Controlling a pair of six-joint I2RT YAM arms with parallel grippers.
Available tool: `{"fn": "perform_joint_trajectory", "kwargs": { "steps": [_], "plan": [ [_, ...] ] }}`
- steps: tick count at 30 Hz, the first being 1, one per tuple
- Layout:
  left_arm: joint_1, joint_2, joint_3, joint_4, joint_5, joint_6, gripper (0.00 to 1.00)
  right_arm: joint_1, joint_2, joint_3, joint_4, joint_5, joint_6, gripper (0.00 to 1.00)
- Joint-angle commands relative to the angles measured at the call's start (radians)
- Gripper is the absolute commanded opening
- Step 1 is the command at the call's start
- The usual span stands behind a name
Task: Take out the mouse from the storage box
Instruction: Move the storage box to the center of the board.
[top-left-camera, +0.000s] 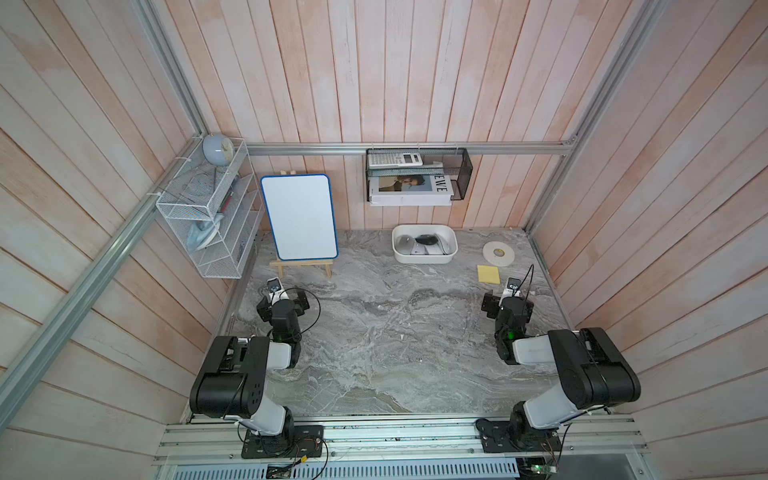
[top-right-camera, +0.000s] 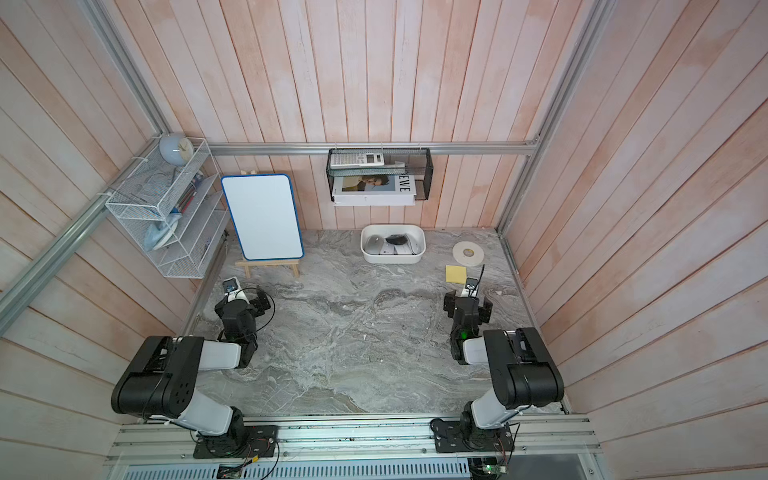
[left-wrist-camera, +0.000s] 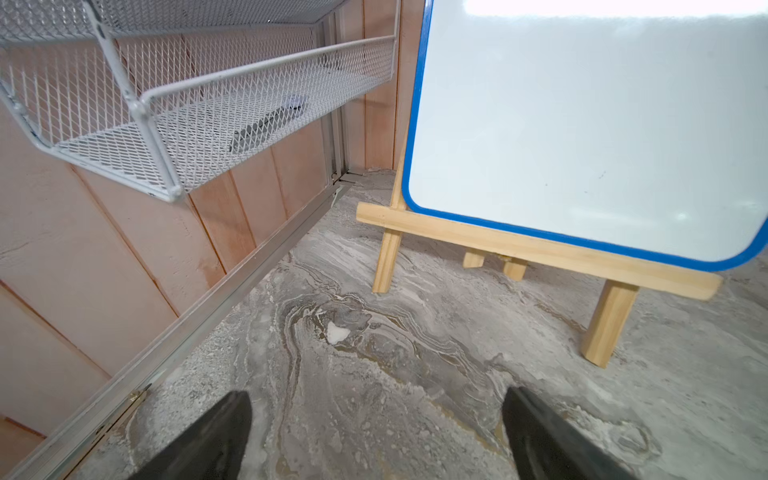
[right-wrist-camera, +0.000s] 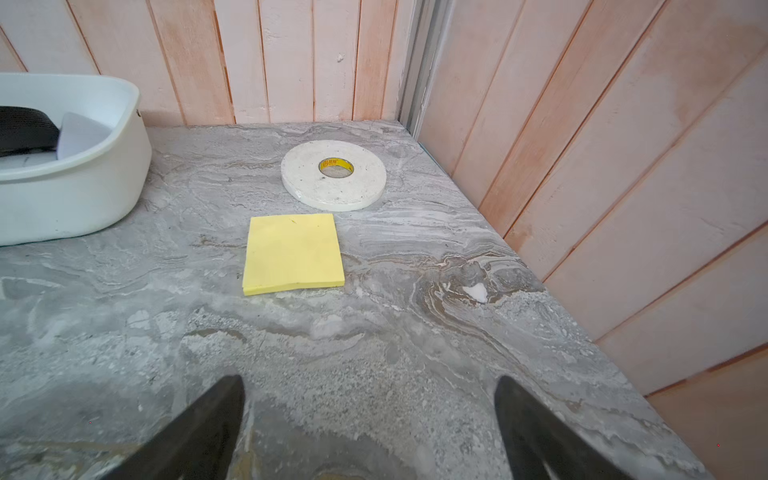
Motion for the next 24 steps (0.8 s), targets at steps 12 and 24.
{"fn": "perform_joint_trajectory", "kwargs": {
  "steps": [12, 24],
  "plan": [
    [-0.002, 0.007, 0.004, 0.011, -0.001, -0.007, 1.0, -0.002, 0.002, 0.015, 0.002, -0.005, 0.012, 0.98],
    [-0.122, -0.113, -0.073, 0.074, -0.07, 0.124, 1.0, 0.083, -0.133, -0.047, 0.017, -0.07, -0.119, 0.98]
  ]
}}
